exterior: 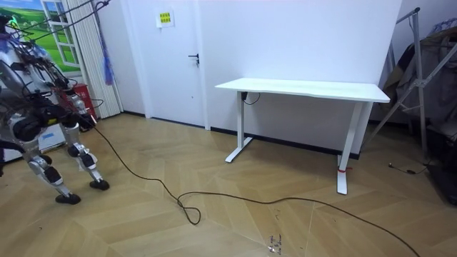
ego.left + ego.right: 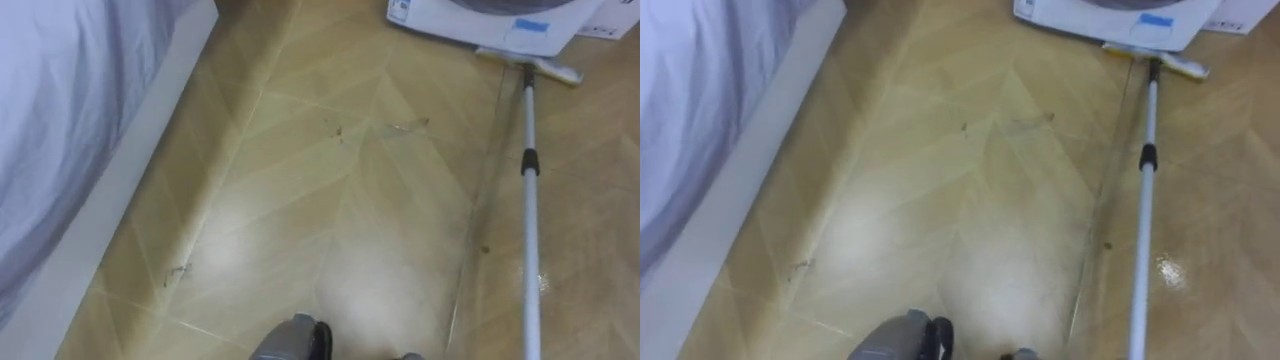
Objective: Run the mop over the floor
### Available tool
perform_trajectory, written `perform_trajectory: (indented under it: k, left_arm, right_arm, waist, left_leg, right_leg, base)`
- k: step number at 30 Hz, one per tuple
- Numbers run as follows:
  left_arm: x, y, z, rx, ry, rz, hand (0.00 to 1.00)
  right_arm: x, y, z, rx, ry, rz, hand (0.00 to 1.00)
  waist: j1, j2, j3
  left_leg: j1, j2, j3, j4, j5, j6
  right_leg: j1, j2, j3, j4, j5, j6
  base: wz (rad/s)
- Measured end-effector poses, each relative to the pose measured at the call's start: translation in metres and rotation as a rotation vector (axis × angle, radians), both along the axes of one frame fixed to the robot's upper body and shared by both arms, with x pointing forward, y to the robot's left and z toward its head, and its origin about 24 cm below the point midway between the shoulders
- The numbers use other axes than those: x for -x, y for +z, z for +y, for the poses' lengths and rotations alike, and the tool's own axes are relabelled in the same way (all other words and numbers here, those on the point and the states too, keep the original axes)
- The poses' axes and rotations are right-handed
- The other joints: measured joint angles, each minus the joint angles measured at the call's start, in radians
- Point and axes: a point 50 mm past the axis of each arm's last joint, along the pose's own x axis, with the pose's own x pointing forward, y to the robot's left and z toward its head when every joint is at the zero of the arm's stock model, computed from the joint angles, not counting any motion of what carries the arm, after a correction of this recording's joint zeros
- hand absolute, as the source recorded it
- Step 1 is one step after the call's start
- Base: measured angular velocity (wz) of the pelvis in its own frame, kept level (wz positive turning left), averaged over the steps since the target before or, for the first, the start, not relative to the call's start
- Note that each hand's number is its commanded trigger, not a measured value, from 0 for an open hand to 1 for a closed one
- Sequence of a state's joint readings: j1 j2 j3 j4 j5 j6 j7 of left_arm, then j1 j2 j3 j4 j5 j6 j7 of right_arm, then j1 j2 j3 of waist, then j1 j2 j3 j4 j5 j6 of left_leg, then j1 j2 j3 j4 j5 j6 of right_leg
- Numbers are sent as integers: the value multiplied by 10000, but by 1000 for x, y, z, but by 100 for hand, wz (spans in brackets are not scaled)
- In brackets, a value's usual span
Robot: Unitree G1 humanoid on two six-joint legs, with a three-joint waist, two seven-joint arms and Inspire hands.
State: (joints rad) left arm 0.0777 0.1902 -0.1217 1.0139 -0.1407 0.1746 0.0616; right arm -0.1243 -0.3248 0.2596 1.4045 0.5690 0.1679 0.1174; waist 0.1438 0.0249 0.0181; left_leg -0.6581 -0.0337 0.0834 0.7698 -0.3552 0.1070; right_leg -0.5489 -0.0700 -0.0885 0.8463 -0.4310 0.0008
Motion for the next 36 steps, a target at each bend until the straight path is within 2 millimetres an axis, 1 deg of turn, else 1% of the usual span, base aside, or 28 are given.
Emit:
perform_trajectory:
  k: [1, 2, 4, 5, 6, 7, 8, 9, 10, 11, 12, 13, 14, 15, 16, 18, 19, 21, 23, 26, 27, 30, 31, 33, 34, 35, 36]
  left_arm:
    - [-5, 1, 1, -81, 97, -224, 0]
    - [-9, 2, 0, -99, 173, -339, 0]
    - [-19, 3, -4, -50, 498, -644, 0]
    - [-19, 3, -5, -36, 503, -671, 0]
    - [-19, 2, -6, -12, 520, -629, 0]
    - [-18, 1, -6, -16, 541, -593, 0]
    - [-16, 1, -5, -61, 624, -520, 0]
    - [-14, 0, -4, -100, 665, -437, 0]
    - [-12, 0, -4, -101, 699, -389, 0]
    - [-9, -1, -4, -91, 782, -332, 0]
    - [-7, -1, -4, -37, 891, -346, 0]
    - [-5, -1, -3, -45, 921, -314, 0]
    - [-3, -2, -2, -76, 917, -277, 0]
    - [0, -2, 0, -117, 965, -215, 0]
    - [1, -2, 1, -137, 1009, -191, 0]
    - [8, -2, 4, -177, 1327, -80, 0]
    - [10, -3, 5, -191, 1337, -29, 0]
    - [20, -4, 7, -254, 1412, 213, 0]
    - [26, -4, 9, -344, 1427, 356, 0]
    - [33, -4, 12, -472, 1344, 654, 0]
    - [35, -4, 13, -569, 1116, 778, 0]
    - [36, -4, 15, -571, 1007, 791, 0]
    - [36, -3, 16, -513, 1084, 764, 0]
    - [37, -4, 15, -455, 1079, 791, 0]
    - [37, -4, 15, -425, 1073, 802, 0]
    - [37, -4, 15, -413, 1071, 805, 0]
    - [38, -4, 15, -403, 1076, 834, 0]
  right_arm:
    - [6, -4, 7, -98, 128, 144, 100]
    - [9, -6, 10, -179, 185, 234, 100]
    - [21, -11, 20, -380, 251, 480, 100]
    - [22, -11, 21, -370, 242, 492, 100]
    - [25, -12, 21, -352, 249, 517, 100]
    - [26, -12, 21, -385, 285, 548, 100]
    - [29, -13, 23, -482, 402, 628, 100]
    - [32, -14, 25, -593, 481, 720, 100]
    - [34, -14, 25, -646, 503, 761, 100]
    - [40, -15, 26, -776, 514, 871, 100]
    - [45, -16, 27, -872, 513, 977, 100]
    - [50, -17, 28, -923, 509, 1124, 100]
    - [52, -17, 30, -950, 586, 1212, 100]
    - [56, -18, 33, -1027, 683, 1357, 100]
    - [58, -19, 35, -1068, 713, 1417, 100]
    - [61, -21, 40, -1201, 820, 1614, 100]
    - [62, -21, 41, -1214, 830, 1658, 100]
    - [64, -21, 40, -1209, 912, 1841, 100]
    - [64, -21, 40, -1197, 1021, 1912, 100]
    - [66, -20, 40, -1233, 1293, 2067, 100]
    - [66, -20, 40, -1220, 1470, 2148, 100]
    - [69, -20, 39, -1350, 1358, 2200, 100]
    - [69, -20, 39, -1372, 1351, 2201, 100]
    - [70, -20, 39, -1397, 1324, 2165, 100]
    - [71, -20, 39, -1434, 1308, 2145, 100]
    - [71, -20, 39, -1464, 1277, 2136, 100]
    - [72, -20, 39, -1493, 1223, 2142, 100]
  waist:
    - [-49, 25, -17]
    - [-67, 39, -25]
    - [-141, 39, -37]
    - [-163, 33, -34]
    - [-327, 35, -38]
    - [-369, 11, -26]
    - [-425, -67, 8]
    - [-560, -126, 15]
    - [-594, -164, 13]
    - [-617, -278, -24]
    - [-621, -360, -34]
    - [-649, -465, -11]
    - [-656, -531, -23]
    - [-662, -634, -64]
    - [-683, -703, -103]
    - [-701, -866, -144]
    - [-709, -883, -130]
    - [-729, -874, -137]
    - [-749, -898, -116]
    - [-857, -895, -117]
    - [-872, -883, -116]
    - [-889, -839, -99]
    - [-890, -828, -91]
    - [-893, -771, -85]
    - [-899, -753, -96]
    - [-899, -728, -86]
    - [-899, -742, -98]
  left_leg:
    - [289, 11, 33, -269, 8, 9]
    - [448, 22, 34, -418, 22, 5]
    - [1114, 24, 94, -1053, 108, -7]
    - [1294, 19, 110, -1212, 136, -6]
    - [1640, 12, 119, -1500, 172, -15]
    - [1808, 13, 116, -1628, 193, -30]
    - [2194, 5, 119, -1917, 234, -79]
    - [2577, 11, 105, -2194, 277, -125]
    - [2750, 7, 99, -2320, 314, -143]
    - [3099, -11, 101, -2621, 423, -192]
    - [3396, -5, 80, -2838, 486, -227]
    - [3761, -10, 44, -3082, 518, -279]
    - [3955, -16, 37, -3227, 546, -309]
    - [4269, -22, -8, -3481, 601, -379]
    - [4405, -25, -29, -3588, 623, -405]
    - [4824, -15, -49, -3803, 656, -463]
    - [4951, -14, -48, -3873, 669, -485]
    - [5381, 12, -65, -4262, 757, -574]
    - [5657, 12, -66, -4486, 812, -613]
    - [6027, 0, -72, -4710, 872, -654]
    - [6090, 1, -136, -4712, 876, -659]
    - [6249, -45, -405, -4715, 887, -678]
    - [6288, -105, -460, -4715, 894, -690]
    - [6328, -117, -507, -4712, 896, -691]
    - [6332, -123, -549, -4702, 896, -690]
    - [6332, -123, -562, -4698, 897, -689]
    - [6336, -128, -567, -4698, 918, -674]
  right_leg:
    - [184, 13, -65, -251, 123, 74]
    - [359, 31, -97, -531, 141, 87]
    - [1301, 112, -251, -1826, 186, 35]
    - [1530, 116, -283, -2107, 211, 15]
    - [1959, 93, -460, -2599, 296, 30]
    - [2189, 108, -544, -2817, 342, 42]
    - [2616, 132, -614, -3261, 433, 18]
    - [3077, 174, -722, -3690, 561, 15]
    - [3263, 171, -808, -3891, 622, 3]
    - [3614, 176, -894, -4252, 769, -11]
    - [3990, 177, -1049, -4598, 887, -23]
    - [4425, 168, -1183, -4980, 985, -43]
    - [4628, 184, -1217, -5144, 1035, -49]
    - [4972, 215, -1379, -5445, 1149, -46]
    - [5112, 231, -1425, -5592, 1197, -65]
    - [5604, 294, -1467, -5993, 1296, -125]
    - [5733, 307, -1478, -6094, 1335, -120]
    - [6108, 389, -1438, -6469, 1550, -111]
    - [6312, 417, -1352, -6632, 1616, -120]
    - [6558, 418, -1336, -6640, 1619, -121]
    - [6616, 429, -1338, -6636, 1619, -122]
    - [6795, 446, -1352, -6651, 1620, -123]
    - [6842, 449, -1347, -6651, 1620, -123]
    - [6900, 448, -1351, -6661, 1620, -123]
    - [6923, 447, -1352, -6664, 1620, -123]
    - [6927, 446, -1351, -6664, 1620, -123]
    - [6932, 431, -1355, -6665, 1620, -123]
  base:
    - [-17]
    - [-18]
    - [-15]
    - [-13]
    - [-8]
    - [-9]
    - [-6]
    - [0]
    - [0]
    - [0]
    - [3]
    - [5]
    - [4]
    - [0]
    - [0]
    - [-4]
    - [-10]
    - [-12]
    - [-17]
    - [-7]
    - [0]
    - [0]
    - [3]
    - [4]
    - [6]
    - [4]
    - [0]
